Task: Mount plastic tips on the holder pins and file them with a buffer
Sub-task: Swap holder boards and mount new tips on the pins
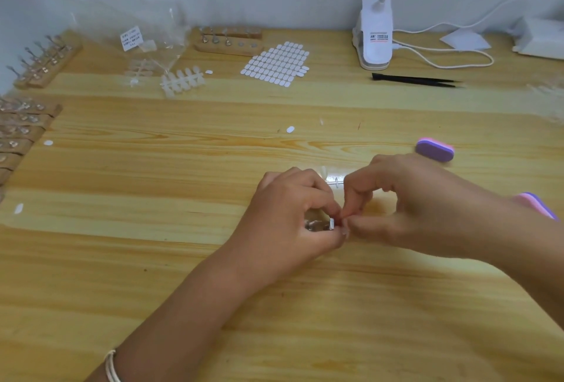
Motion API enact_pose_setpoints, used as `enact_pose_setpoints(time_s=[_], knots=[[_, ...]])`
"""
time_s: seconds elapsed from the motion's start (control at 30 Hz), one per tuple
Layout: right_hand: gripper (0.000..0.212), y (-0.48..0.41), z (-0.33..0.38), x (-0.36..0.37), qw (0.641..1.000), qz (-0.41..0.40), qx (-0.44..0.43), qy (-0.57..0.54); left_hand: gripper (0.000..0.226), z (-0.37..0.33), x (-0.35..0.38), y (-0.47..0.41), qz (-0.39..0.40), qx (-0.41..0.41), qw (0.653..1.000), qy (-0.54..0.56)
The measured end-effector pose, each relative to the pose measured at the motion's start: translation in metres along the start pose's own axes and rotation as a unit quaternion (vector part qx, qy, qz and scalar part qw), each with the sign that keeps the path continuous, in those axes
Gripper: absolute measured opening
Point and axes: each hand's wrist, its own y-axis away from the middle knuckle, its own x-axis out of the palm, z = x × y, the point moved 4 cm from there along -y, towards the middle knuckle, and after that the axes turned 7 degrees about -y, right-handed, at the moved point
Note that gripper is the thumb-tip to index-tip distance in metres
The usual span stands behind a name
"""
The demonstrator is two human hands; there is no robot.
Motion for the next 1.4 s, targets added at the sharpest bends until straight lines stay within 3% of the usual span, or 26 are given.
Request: enact_pose_setpoints(time_s=[0.1,0.2,0.23,0.33,0.5,0.6,0.77,1.0,1.2,1.4], knots=[[0.006,-0.001,0.002,0.0,1.0,0.016,-0.002,0.021,0.024,-0.001,-0.001,0.0,0.005,-0.005,1.0,-0.003],[0.007,-0.007,-0.004,-0.011,0.998,0.047,0.036,0.01,0.015,-0.003,-0.001,0.003,0.003,0.003,0.999,-0.043],[0.01,-0.012,-0.008,-0.018,0.999,0.025,0.041,0.005,0.013,-0.004,-0.002,0.004,-0.003,0.008,0.998,-0.063],[0.011,-0.035,-0.018,-0.028,0.992,-0.101,0.037,0.073,0.038,-0.002,-0.005,0.006,-0.017,0.003,0.988,-0.151],[0.013,-0.057,-0.022,-0.007,0.99,-0.089,0.023,0.104,0.052,-0.004,-0.002,0.008,-0.005,0.004,0.973,-0.229],[0.005,-0.056,-0.021,-0.004,0.992,-0.098,-0.003,0.083,0.053,-0.004,0.0,0.007,-0.002,0.016,0.971,-0.239],[0.011,-0.05,-0.02,-0.006,0.994,-0.111,-0.008,0.021,0.055,-0.004,0.0,0.005,0.006,0.013,0.973,-0.23],[0.014,-0.038,-0.014,0.002,0.991,-0.111,-0.039,0.067,0.057,-0.005,-0.001,0.005,0.002,0.011,0.975,-0.222],[0.025,-0.018,0.009,-0.033,0.969,-0.23,-0.08,-0.052,0.057,-0.002,-0.003,0.004,-0.004,0.008,0.98,-0.197],[0.011,-0.005,-0.002,-0.027,0.986,-0.053,-0.003,-0.16,0.052,0.015,-0.015,0.003,0.051,0.017,0.994,-0.097]])
